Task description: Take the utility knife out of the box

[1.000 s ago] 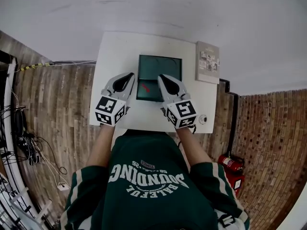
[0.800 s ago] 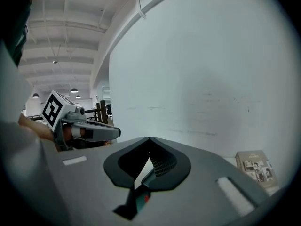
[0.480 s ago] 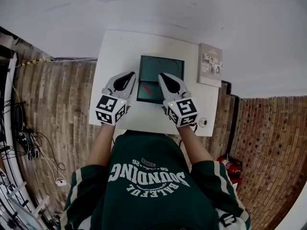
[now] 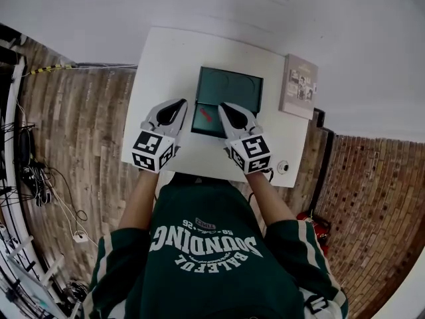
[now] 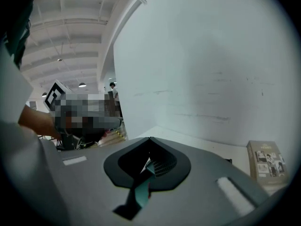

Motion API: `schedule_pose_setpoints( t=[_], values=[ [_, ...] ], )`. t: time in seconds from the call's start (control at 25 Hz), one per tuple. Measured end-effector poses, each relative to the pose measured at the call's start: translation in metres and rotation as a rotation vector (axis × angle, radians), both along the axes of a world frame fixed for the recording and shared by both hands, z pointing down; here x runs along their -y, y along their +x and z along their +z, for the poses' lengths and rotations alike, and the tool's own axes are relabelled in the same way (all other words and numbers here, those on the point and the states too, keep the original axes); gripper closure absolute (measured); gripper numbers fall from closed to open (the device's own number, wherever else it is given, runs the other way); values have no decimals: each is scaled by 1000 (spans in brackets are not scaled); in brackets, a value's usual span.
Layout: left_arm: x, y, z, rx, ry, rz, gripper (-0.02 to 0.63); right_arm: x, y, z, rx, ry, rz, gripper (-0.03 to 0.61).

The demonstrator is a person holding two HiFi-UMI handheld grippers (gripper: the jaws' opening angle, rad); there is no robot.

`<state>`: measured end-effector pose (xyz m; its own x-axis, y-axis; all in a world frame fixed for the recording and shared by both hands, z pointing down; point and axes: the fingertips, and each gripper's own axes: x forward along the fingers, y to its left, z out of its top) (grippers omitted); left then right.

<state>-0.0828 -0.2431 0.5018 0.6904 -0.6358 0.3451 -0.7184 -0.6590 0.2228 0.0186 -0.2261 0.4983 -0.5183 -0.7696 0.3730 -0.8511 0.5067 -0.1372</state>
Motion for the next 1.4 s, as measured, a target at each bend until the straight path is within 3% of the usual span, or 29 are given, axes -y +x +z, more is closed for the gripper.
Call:
schedule_pose_setpoints(
  t=[0.44,0.56,0.76,1.4],
  values=[
    [-13,-17,15,5,-37,-46,561,-24,-12,70,-126,-155,-113,571],
    [-15,-20,16,6,-40,-55,561,-30,-12,87,-174,-210,-149,510],
    [-16,-24,18,9,-44,-67,561,-38,-13,116,-261,-302,-218,471],
    [-14,-46,27,15,-71,-110,561,-35,-25,194,-464,-494,-364,470]
  ],
)
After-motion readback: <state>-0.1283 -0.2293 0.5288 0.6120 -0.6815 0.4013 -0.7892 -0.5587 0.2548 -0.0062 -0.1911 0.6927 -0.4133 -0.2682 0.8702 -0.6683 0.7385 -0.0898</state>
